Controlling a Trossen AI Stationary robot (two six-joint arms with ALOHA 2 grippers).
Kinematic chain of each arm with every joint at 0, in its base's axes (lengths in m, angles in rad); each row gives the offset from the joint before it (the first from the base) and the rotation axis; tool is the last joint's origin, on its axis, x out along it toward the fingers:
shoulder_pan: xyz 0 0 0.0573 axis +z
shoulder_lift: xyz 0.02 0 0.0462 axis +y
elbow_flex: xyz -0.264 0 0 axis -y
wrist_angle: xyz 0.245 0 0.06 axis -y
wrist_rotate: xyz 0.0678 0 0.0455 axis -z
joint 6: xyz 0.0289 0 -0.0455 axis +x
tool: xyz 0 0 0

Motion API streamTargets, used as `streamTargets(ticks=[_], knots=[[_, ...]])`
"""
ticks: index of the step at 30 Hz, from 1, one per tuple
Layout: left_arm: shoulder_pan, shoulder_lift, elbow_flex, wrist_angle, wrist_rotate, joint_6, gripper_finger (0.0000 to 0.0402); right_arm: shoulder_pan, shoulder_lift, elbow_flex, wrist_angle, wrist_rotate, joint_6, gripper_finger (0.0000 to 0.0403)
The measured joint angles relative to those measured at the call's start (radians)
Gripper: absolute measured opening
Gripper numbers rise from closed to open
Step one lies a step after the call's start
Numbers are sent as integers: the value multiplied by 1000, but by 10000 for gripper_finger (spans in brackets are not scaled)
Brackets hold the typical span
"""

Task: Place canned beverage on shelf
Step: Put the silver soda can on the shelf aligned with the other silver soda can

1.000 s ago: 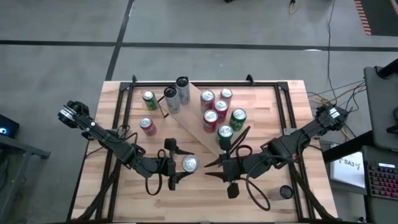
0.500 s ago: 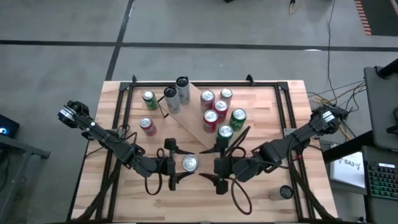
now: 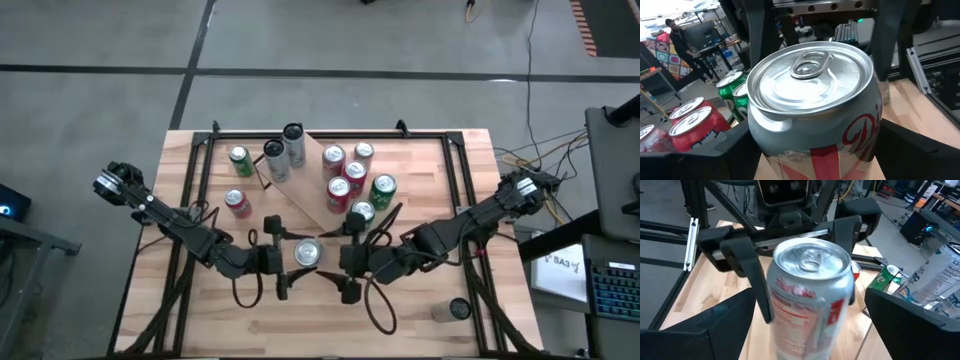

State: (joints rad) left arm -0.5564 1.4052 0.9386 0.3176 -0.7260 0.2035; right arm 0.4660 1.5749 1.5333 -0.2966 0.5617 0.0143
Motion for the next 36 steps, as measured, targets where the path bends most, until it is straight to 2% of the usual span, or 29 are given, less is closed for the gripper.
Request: streamTargets(ticks=[15, 30, 33, 36], knots=[[22, 12, 0, 86, 1, 26, 302, -27, 0, 0, 72, -12, -13, 366], [40, 12, 0, 123, -2, 40, 302, -71, 0, 0, 71, -24, -45, 365], [42, 12, 3, 125, -5, 41, 302, -76, 0, 0, 71, -25, -44, 355], [42, 12, 9, 123, -5, 42, 302, -76, 0, 0, 75, -28, -44, 326]])
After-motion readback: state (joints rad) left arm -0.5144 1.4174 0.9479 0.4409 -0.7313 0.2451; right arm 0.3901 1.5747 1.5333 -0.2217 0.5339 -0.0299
